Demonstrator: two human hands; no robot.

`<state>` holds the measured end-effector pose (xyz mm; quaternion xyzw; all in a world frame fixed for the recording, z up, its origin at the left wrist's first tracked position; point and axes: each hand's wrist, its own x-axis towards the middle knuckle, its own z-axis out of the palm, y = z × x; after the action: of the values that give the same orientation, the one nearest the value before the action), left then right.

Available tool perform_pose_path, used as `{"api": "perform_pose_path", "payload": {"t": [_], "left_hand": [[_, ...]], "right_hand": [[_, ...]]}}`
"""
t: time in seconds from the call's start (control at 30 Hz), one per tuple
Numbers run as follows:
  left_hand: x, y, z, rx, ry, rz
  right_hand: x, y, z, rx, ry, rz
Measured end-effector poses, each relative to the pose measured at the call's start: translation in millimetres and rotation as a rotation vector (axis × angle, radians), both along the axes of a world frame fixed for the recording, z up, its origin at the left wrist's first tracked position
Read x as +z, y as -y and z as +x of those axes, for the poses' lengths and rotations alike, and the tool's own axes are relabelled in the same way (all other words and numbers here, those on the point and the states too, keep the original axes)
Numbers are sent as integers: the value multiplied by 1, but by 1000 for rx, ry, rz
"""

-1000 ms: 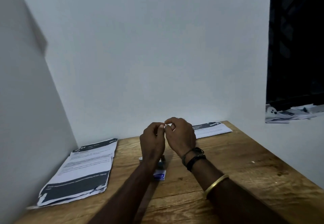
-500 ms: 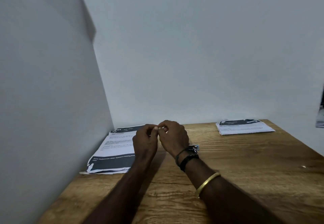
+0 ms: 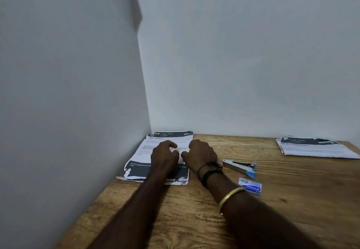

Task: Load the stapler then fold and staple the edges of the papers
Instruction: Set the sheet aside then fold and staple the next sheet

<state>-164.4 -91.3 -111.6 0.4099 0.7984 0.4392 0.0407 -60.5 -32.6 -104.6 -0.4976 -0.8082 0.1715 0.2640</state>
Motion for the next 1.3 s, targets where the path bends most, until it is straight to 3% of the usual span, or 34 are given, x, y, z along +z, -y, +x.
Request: {"api": "perform_pose_path", "payload": {"t": [0.43,0.6,1.0,1.3], "left_hand": [[1,-6,-10,62,30,-41],[4,-3,-10,72,37,1],[29,10,-3,143,-31,432],[37,24,-4,173,-63,585]], "right_hand": [[-4,-15,-23,-35,-394,-185],[-2,-22,-23,34,-356,-215],[-5,-30,-16,128,-947,-381],[5,-27,25,177,-1150,-405]]}}
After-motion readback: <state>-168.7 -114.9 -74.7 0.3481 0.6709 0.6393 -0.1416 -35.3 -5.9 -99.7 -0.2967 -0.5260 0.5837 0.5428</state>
